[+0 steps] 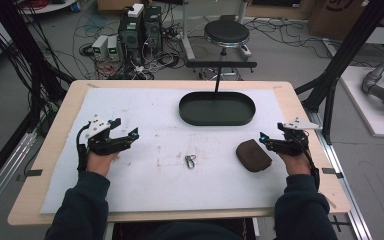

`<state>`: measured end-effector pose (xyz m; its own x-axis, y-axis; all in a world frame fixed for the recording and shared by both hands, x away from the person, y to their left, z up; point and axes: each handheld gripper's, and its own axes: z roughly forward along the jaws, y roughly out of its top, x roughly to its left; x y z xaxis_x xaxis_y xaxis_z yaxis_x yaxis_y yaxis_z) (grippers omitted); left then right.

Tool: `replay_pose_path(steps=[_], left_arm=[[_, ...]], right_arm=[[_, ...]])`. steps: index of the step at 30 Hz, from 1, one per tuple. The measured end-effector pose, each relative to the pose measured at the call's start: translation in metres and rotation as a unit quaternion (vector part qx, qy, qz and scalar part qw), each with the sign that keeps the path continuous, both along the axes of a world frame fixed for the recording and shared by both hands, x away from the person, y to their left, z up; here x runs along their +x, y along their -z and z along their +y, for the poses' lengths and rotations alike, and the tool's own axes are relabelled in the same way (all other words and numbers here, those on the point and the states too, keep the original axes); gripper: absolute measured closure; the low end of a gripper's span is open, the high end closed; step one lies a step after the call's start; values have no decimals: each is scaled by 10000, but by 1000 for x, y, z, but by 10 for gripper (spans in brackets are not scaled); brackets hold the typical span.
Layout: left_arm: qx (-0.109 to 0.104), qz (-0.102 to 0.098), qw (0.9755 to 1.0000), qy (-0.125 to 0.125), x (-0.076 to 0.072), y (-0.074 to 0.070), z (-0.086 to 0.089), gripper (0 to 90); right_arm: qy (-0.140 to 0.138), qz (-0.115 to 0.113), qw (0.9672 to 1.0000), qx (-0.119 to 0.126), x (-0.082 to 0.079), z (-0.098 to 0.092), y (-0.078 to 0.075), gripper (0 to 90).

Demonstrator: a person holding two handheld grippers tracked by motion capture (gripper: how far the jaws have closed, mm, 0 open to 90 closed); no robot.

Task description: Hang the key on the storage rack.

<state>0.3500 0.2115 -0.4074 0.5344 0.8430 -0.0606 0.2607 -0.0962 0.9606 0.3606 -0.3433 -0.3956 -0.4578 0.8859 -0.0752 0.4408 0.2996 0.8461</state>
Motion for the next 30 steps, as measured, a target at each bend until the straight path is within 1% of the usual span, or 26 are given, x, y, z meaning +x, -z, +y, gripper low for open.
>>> replay_pose_path(steps=[2,3,4,5,6,7,8,9,10,11,12,13,14,16,17,18,19,21,23,24,25,26,27,28,29,30], left_arm=[[2,41,10000,89,-3,-1,-8,194],[43,88,9998,189,-6,1,-19,194],[43,88,9998,189,-6,1,-19,194],[164,162,9990,379,-7,3,-30,198],[227,186,9983,499,-7,4,-36,225],[227,186,9983,499,-7,4,-36,266],[266,217,9974,629,-7,5,-41,297],[360,278,9953,854,-7,7,-53,323],[360,278,9953,854,-7,7,-53,350],[469,341,9927,1054,-5,10,-66,381],[552,371,9912,1148,-4,11,-73,406],[552,371,9912,1148,-4,11,-73,424],[662,436,9876,1358,-3,15,-86,436],[808,459,9836,1547,-1,18,-100,463],[808,459,9836,1547,-1,18,-100,466],[967,476,9791,1726,-2,20,-113,471],[967,476,9791,1726,-2,20,-113,486],[1033,451,9756,1884,-2,22,-125,498],[1100,483,9718,2031,-2,25,-134,512],[1128,565,9688,2133,-2,28,-140,526],[1128,565,9688,2133,-2,28,-140,529],[1192,626,9651,2246,-1,31,-145,543],[1192,626,9651,2246,-1,31,-145,553],[1240,664,9609,2383,-1,34,-150,553],[1258,706,9590,2439,-2,36,-152,552],[1331,714,9563,2502,-2,37,-153,553]], right_arm=[[-22,-12,10000,-59,-2,3,-1,206],[-27,-43,10000,-73,-3,5,-1,206],[-27,-43,10000,-73,-3,5,-1,206],[-55,-91,9999,-86,-3,7,-2,206],[-51,-75,9999,-84,-2,8,-2,206],[-66,-61,9999,-96,-1,9,-1,207],[-72,-43,9999,-128,1,9,0,206],[-71,-22,9999,-146,1,9,1,206],[-69,16,9999,-127,2,10,1,207],[-79,3,9999,-142,2,10,1,207],[-72,2,9999,-121,1,10,1,207],[-77,-16,9999,-122,1,10,1,207],[-74,-26,9999,-118,1,9,0,207],[-77,-38,9999,-99,1,9,0,207],[-77,-38,9999,-99,1,9,0,207],[-80,-35,9999,-86,1,9,0,207],[-80,-35,9999,-86,1,9,0,207],[-103,-28,9999,-67,1,9,0,207],[-104,-37,9999,-62,0,10,0,208],[-104,-27,9999,-63,0,10,0,208],[-104,-27,9999,-63,0,10,0,208],[-107,-23,9999,-55,0,10,-1,208],[-107,-23,9999,-55,0,10,-1,208],[-106,-23,9999,-66,-1,10,-1,208],[-106,-29,9999,-72,-1,10,-1,208],[-110,-28,9999,-74,-1,10,-1,208]])
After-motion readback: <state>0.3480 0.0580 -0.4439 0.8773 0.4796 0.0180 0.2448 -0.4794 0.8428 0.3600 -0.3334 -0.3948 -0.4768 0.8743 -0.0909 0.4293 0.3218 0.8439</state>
